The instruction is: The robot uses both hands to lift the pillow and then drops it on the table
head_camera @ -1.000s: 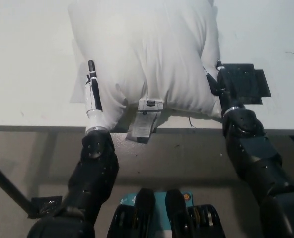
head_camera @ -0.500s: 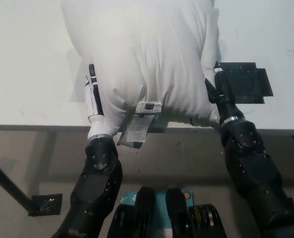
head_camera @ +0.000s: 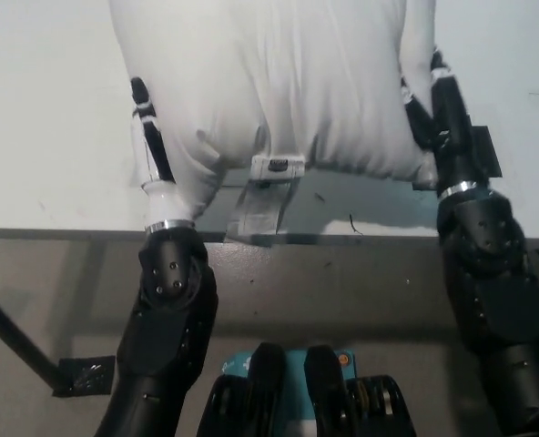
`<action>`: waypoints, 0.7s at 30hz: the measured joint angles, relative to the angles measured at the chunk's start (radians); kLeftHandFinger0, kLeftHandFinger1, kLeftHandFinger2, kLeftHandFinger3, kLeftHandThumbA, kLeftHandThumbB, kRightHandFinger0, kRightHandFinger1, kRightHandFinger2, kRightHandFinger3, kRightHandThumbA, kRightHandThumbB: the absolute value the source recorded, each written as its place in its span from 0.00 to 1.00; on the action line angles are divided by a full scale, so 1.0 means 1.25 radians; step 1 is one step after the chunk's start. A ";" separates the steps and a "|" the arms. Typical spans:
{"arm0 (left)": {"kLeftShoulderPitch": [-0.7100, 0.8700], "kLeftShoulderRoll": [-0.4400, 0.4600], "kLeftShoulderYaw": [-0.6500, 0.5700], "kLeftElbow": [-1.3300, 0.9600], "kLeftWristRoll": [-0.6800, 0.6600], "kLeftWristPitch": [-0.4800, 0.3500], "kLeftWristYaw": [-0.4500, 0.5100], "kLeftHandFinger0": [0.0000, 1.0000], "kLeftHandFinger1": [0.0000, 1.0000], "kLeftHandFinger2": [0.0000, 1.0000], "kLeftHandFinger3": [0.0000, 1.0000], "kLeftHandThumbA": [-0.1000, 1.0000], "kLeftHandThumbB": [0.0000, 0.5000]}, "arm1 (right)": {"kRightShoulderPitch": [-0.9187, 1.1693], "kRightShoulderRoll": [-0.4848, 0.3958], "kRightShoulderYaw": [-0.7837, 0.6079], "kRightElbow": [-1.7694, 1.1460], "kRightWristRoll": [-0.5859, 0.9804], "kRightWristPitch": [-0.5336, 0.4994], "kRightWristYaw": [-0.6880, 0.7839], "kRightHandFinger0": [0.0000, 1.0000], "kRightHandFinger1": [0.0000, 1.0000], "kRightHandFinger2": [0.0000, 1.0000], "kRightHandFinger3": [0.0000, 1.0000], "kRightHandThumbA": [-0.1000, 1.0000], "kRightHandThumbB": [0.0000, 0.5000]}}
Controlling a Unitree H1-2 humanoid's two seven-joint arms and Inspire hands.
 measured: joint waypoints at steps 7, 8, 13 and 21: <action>-0.010 0.000 -0.005 -0.142 0.001 0.064 0.000 1.00 1.00 1.00 1.00 1.00 0.16 | 0.000 -0.011 0.006 -0.163 -0.035 0.059 -0.010 1.00 1.00 1.00 1.00 1.00 0.53; -0.015 0.000 -0.006 -0.160 0.001 0.070 0.000 1.00 1.00 1.00 1.00 1.00 0.14 | -0.001 -0.012 0.007 -0.185 -0.042 0.067 -0.011 1.00 1.00 1.00 1.00 1.00 0.52; -0.056 0.000 -0.013 -0.256 0.006 0.103 0.000 1.00 1.00 1.00 1.00 1.00 0.18 | -0.019 -0.014 0.015 -0.291 -0.079 0.099 -0.019 1.00 1.00 1.00 1.00 1.00 0.35; -0.165 -0.005 -0.026 -0.392 0.033 0.116 0.000 1.00 1.00 1.00 1.00 0.96 0.00 | -0.098 -0.012 0.028 -0.440 -0.142 0.131 -0.039 1.00 1.00 1.00 1.00 1.00 0.29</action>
